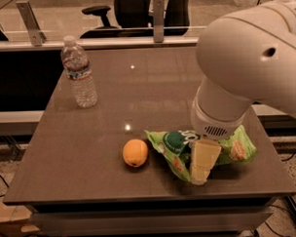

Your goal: Move green rice chip bag near orange

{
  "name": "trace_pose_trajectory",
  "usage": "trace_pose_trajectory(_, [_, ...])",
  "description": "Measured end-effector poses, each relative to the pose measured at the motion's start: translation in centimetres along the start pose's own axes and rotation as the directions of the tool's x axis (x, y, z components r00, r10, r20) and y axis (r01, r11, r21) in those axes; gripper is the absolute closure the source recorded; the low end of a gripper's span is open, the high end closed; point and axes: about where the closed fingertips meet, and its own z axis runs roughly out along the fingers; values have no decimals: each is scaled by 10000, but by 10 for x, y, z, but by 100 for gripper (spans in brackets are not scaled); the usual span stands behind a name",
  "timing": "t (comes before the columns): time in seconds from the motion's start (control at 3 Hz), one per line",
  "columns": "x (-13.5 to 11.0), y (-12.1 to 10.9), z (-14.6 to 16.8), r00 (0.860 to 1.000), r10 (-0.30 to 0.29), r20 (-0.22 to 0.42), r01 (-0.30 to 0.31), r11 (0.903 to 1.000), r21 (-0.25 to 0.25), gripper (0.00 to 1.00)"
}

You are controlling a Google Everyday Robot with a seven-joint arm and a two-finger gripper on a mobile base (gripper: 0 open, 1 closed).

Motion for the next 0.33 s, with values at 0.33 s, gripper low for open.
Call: trace_pose_trajectory(0.33, [0,0,0,10000,0,0,0,10000,0,0])
